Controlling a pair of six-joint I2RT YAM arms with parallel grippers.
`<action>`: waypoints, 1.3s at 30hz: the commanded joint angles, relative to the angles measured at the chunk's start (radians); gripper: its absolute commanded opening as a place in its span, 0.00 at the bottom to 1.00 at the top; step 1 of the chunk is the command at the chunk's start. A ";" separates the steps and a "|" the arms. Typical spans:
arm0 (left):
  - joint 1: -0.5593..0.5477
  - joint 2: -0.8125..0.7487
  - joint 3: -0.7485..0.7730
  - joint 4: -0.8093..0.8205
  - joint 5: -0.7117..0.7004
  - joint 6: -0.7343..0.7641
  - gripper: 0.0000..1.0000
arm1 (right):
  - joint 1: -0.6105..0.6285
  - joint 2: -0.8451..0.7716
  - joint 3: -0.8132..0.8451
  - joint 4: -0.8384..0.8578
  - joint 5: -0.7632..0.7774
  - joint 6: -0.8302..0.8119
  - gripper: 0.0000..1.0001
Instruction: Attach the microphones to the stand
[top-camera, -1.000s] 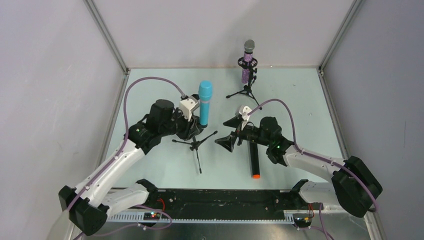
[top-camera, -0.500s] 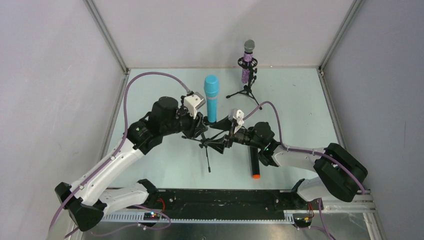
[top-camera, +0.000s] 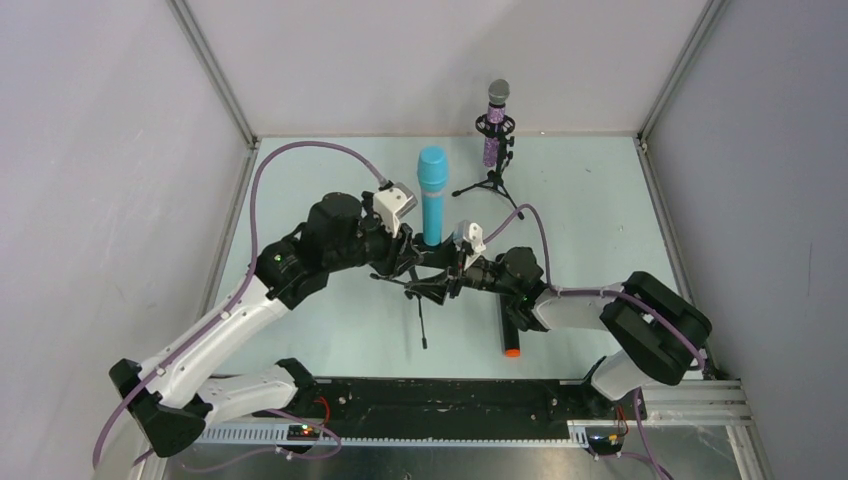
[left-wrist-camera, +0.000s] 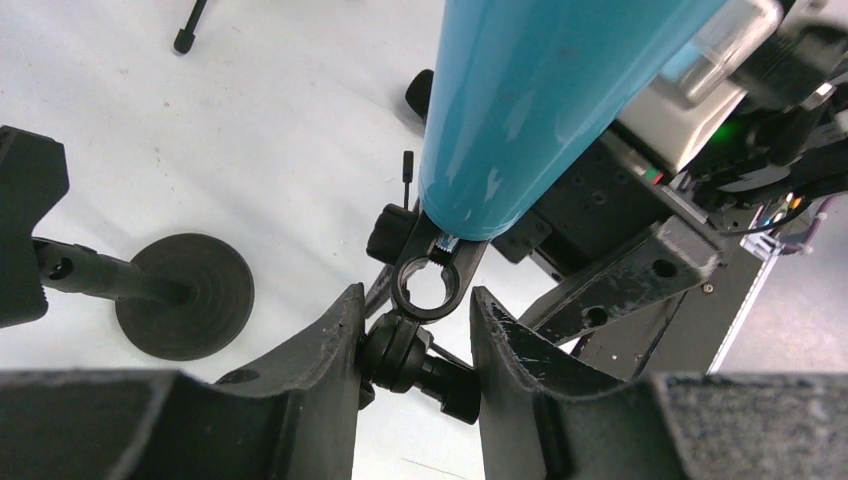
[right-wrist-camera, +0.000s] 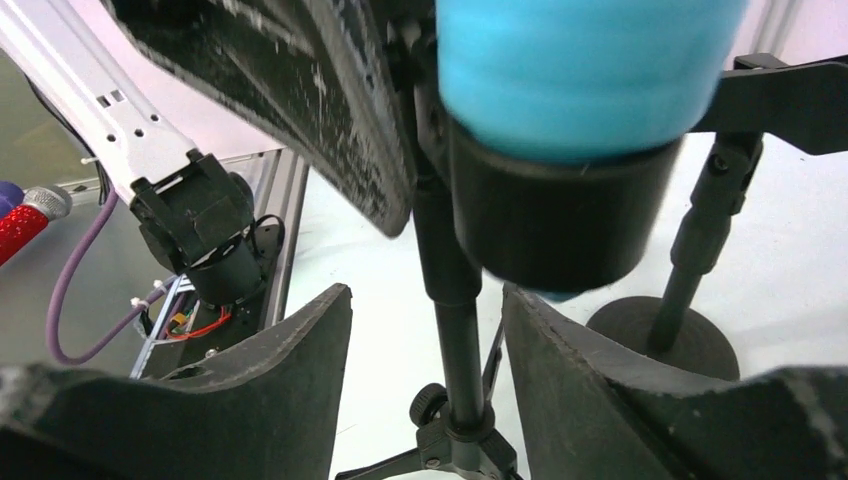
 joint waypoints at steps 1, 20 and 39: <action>-0.008 -0.033 0.083 0.103 0.002 -0.035 0.00 | 0.006 0.046 0.003 0.129 -0.048 0.026 0.57; -0.015 -0.067 0.091 0.127 -0.002 -0.045 0.00 | 0.006 0.084 0.003 0.092 -0.016 -0.006 0.00; -0.015 -0.168 0.072 0.184 0.158 0.054 0.00 | 0.006 0.092 0.003 -0.001 -0.032 -0.075 0.00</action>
